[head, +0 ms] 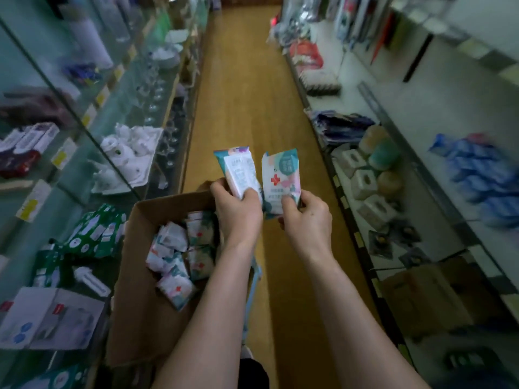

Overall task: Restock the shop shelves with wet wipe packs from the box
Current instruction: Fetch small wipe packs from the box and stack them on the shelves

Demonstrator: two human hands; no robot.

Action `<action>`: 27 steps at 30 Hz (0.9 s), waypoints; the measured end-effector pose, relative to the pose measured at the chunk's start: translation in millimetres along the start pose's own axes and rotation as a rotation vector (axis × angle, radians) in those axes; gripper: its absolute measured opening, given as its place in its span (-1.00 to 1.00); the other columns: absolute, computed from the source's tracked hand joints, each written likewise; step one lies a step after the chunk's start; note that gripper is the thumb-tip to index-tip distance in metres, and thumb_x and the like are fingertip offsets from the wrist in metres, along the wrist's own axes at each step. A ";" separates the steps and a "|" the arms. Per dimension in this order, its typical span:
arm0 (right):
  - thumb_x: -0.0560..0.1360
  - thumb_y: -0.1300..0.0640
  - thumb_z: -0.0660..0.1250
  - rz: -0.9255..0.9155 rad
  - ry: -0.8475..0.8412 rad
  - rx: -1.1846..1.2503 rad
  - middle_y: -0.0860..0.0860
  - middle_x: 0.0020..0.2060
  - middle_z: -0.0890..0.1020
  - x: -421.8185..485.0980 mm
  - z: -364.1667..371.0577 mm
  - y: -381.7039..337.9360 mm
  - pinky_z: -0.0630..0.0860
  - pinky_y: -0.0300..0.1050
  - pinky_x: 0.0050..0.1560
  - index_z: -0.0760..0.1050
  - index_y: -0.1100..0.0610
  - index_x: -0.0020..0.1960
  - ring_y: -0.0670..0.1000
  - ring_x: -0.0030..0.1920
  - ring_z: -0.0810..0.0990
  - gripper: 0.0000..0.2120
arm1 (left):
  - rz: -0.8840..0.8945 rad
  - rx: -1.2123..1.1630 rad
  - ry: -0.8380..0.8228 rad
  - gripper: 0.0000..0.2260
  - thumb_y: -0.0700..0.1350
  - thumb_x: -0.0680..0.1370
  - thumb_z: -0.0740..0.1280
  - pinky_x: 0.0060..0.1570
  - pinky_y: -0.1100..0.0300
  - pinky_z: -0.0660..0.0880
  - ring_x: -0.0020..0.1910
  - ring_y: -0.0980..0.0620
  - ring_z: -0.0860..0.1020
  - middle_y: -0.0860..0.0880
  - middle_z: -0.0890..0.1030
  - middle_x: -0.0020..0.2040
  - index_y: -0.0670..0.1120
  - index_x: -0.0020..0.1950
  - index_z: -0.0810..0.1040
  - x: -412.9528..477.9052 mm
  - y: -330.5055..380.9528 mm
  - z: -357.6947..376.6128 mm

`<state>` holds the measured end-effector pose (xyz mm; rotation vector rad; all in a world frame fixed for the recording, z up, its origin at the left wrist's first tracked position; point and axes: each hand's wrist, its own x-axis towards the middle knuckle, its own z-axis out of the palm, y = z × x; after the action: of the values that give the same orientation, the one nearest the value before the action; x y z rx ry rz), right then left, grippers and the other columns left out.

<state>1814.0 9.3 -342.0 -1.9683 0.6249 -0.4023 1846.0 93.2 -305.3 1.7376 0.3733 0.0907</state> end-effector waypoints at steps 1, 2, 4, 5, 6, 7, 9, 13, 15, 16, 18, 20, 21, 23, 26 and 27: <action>0.48 -0.10 0.20 0.003 0.037 0.022 0.01 -0.17 0.64 -1.8 -18.2 2.4 0.60 0.13 -0.16 0.58 0.05 -0.03 0.05 -0.16 0.63 -0.71 | 0.029 -0.017 -0.023 -0.74 -0.24 0.53 0.26 -0.22 0.28 0.34 -0.06 0.01 0.50 0.06 0.48 -0.05 -0.05 0.19 0.35 -14.5 7.3 8.1; 0.48 -0.11 0.20 0.005 0.070 0.040 0.00 -0.16 0.64 -4.0 -36.8 5.4 0.60 0.12 -0.15 0.58 0.03 -0.02 0.04 -0.16 0.63 -0.71 | 0.055 -0.032 -0.054 -0.73 -0.24 0.53 0.26 -0.28 0.32 0.36 -0.10 0.03 0.51 0.09 0.47 -0.08 -0.04 0.19 0.34 -30.5 14.9 16.4; 0.47 -0.15 0.19 0.003 0.128 0.076 -0.02 -0.12 0.64 -9.6 -73.6 10.1 0.61 0.11 -0.13 0.58 -0.03 0.01 0.01 -0.14 0.63 -0.71 | 0.094 -0.039 -0.126 -0.73 -0.24 0.54 0.25 -0.44 0.49 0.34 -0.20 0.18 0.47 0.14 0.44 -0.12 0.00 0.17 0.31 -63.2 29.3 32.8; 0.47 -0.16 0.19 0.003 0.158 0.092 -0.04 -0.10 0.64 -12.6 -92.3 12.5 0.61 0.11 -0.13 0.58 -0.07 0.02 0.00 -0.13 0.63 -0.72 | 0.111 -0.043 -0.161 -0.74 -0.24 0.55 0.24 -0.47 0.50 0.34 -0.23 0.23 0.45 0.16 0.44 -0.13 0.03 0.16 0.30 -79.7 35.2 40.6; 0.48 -0.15 0.21 0.002 0.188 0.112 -0.05 -0.10 0.64 -16.2 -111.5 14.1 0.62 0.10 -0.13 0.57 -0.10 0.00 -0.01 -0.13 0.63 -0.76 | 0.124 -0.056 -0.193 -0.73 -0.23 0.55 0.25 -0.47 0.48 0.35 -0.23 0.26 0.45 0.17 0.44 -0.13 0.04 0.14 0.29 -96.1 41.1 48.1; 0.49 -0.13 0.23 0.002 0.216 0.130 -0.07 -0.11 0.64 -19.5 -130.2 16.9 0.62 0.10 -0.14 0.57 -0.12 -0.04 -0.02 -0.14 0.64 -0.82 | 0.134 -0.073 -0.223 -0.73 -0.23 0.55 0.25 -0.46 0.44 0.35 -0.23 0.26 0.46 0.17 0.45 -0.13 0.05 0.14 0.29 -111.8 46.1 55.9; 0.52 -0.08 0.26 -0.011 0.280 0.149 -0.11 -0.15 0.65 -27.1 -168.6 22.3 0.62 0.11 -0.19 0.53 -0.17 -0.13 -0.04 -0.17 0.64 -0.91 | 0.154 -0.090 -0.276 -0.72 -0.22 0.55 0.26 -0.44 0.38 0.37 -0.23 0.25 0.49 0.16 0.48 -0.13 0.06 0.16 0.30 -143.8 56.0 72.3; 0.51 -0.13 0.24 -0.013 0.423 0.145 -0.09 -0.09 0.64 -41.6 -240.0 39.0 0.63 0.06 -0.17 0.56 -0.14 -0.04 -0.07 -0.12 0.64 -0.84 | 0.200 -0.122 -0.434 -0.69 -0.20 0.57 0.27 -0.50 0.43 0.40 -0.21 0.22 0.51 0.10 0.51 -0.05 0.03 0.26 0.31 -206.5 72.2 107.4; 0.45 -0.19 0.20 0.004 0.500 0.147 -0.09 -0.11 0.64 -47.0 -273.6 48.6 0.62 0.12 -0.16 0.59 -0.10 -0.01 -0.04 -0.14 0.63 -0.72 | 0.216 -0.137 -0.514 -0.70 -0.19 0.58 0.28 -0.51 0.44 0.41 -0.20 0.20 0.53 0.04 0.53 0.02 0.05 0.22 0.29 -235.3 78.6 126.3; 0.43 -0.20 0.18 0.012 0.540 0.145 -0.09 -0.13 0.64 -50.4 -290.3 51.5 0.61 0.13 -0.16 0.59 -0.12 -0.04 -0.02 -0.14 0.63 -0.72 | 0.226 -0.152 -0.555 -0.70 -0.20 0.57 0.29 -0.48 0.44 0.43 -0.18 0.19 0.54 0.02 0.53 0.06 0.07 0.21 0.29 -249.5 82.5 135.5; 0.43 -0.20 0.19 0.025 0.607 0.143 -0.08 -0.14 0.64 -55.5 -320.4 57.3 0.61 0.12 -0.16 0.54 -0.19 -0.13 -0.02 -0.14 0.63 -0.81 | 0.257 -0.186 -0.631 -0.69 -0.21 0.57 0.30 -0.46 0.44 0.45 -0.15 0.19 0.54 0.02 0.52 0.08 0.04 0.23 0.31 -274.5 89.8 152.5; 0.45 -0.15 0.21 0.025 0.676 0.139 -0.07 -0.11 0.63 -60.5 -348.6 63.7 0.61 0.09 -0.13 0.52 -0.21 -0.15 -0.01 -0.12 0.63 -0.87 | 0.287 -0.193 -0.702 -0.69 -0.20 0.58 0.30 -0.41 0.41 0.48 -0.16 0.21 0.54 0.06 0.52 0.03 0.00 0.27 0.32 -298.5 97.0 168.4; 0.46 -0.13 0.22 0.024 0.711 0.131 -0.06 -0.11 0.64 -62.1 -360.7 67.4 0.61 0.09 -0.12 0.54 -0.20 -0.12 0.00 -0.12 0.63 -0.87 | 0.301 -0.194 -0.733 -0.69 -0.20 0.58 0.29 -0.37 0.38 0.49 -0.16 0.22 0.53 0.07 0.51 0.02 0.00 0.27 0.32 -308.9 99.7 175.8; 0.43 -0.15 0.21 0.029 0.793 0.124 -0.03 -0.14 0.64 -65.4 -384.0 75.4 0.60 0.12 -0.11 0.57 -0.15 -0.07 0.04 -0.14 0.63 -0.79 | 0.316 -0.205 -0.801 -0.72 -0.20 0.58 0.29 -0.30 0.34 0.49 -0.13 0.22 0.53 0.09 0.50 0.00 0.01 0.23 0.33 -329.6 103.7 191.8; 0.38 -0.19 0.18 0.048 0.903 0.110 0.03 -0.18 0.64 -66.6 -415.1 87.9 0.58 0.15 -0.10 0.62 -0.02 -0.03 0.09 -0.17 0.63 -0.63 | 0.294 -0.219 -0.906 -0.75 -0.22 0.57 0.30 -0.26 0.33 0.51 -0.15 0.23 0.52 0.15 0.47 -0.08 0.02 0.17 0.33 -356.2 106.3 217.2; 0.39 -0.17 0.18 0.057 0.924 0.100 0.04 -0.18 0.64 -66.5 -424.8 92.0 0.58 0.15 -0.10 0.62 0.00 -0.02 0.09 -0.17 0.63 -0.63 | 0.280 -0.220 -0.939 -0.76 -0.22 0.57 0.30 -0.27 0.33 0.52 -0.17 0.23 0.53 0.15 0.49 -0.10 0.02 0.16 0.36 -363.8 107.0 225.9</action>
<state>1513.3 -292.3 -232.5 -1.5916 1.1937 -1.3047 1583.7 -244.3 -195.0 1.4219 -0.5486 -0.4563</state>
